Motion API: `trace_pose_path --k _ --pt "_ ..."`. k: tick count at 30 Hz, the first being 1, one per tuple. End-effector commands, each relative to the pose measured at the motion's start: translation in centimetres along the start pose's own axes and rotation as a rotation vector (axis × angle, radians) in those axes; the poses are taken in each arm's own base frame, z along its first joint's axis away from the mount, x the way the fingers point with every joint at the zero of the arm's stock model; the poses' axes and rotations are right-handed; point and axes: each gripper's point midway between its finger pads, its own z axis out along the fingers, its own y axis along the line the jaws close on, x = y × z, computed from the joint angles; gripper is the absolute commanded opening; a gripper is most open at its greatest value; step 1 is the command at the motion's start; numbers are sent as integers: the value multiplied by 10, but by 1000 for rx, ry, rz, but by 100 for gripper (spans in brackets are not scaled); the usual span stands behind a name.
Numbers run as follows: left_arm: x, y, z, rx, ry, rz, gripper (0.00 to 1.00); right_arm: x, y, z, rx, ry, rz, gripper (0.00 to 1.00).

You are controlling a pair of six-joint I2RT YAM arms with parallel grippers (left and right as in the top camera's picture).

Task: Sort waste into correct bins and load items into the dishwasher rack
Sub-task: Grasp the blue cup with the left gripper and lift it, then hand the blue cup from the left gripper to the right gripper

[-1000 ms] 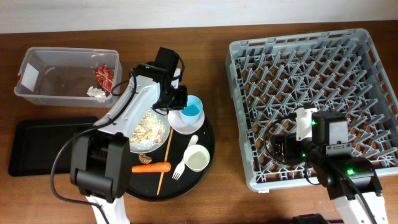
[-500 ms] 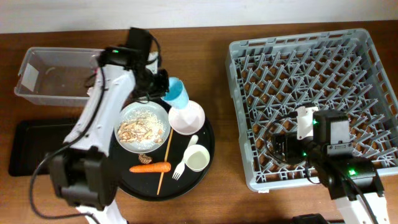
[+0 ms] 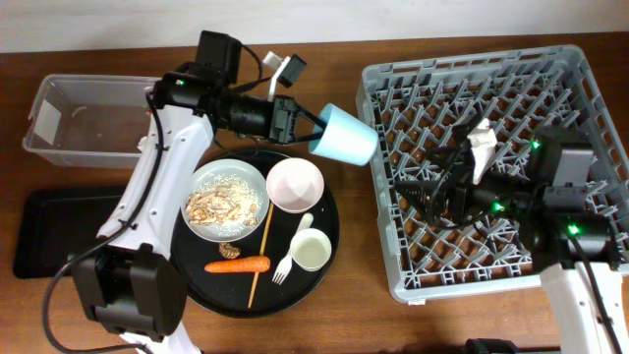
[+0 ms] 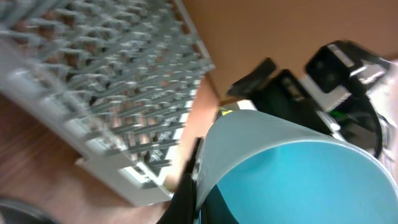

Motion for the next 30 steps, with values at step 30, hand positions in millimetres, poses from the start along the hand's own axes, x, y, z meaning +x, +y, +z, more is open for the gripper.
trace_pose_path --k 30 --pt "26 -62 60 188 140 120 0 -24 32 -1 -255 -101 -114 86"
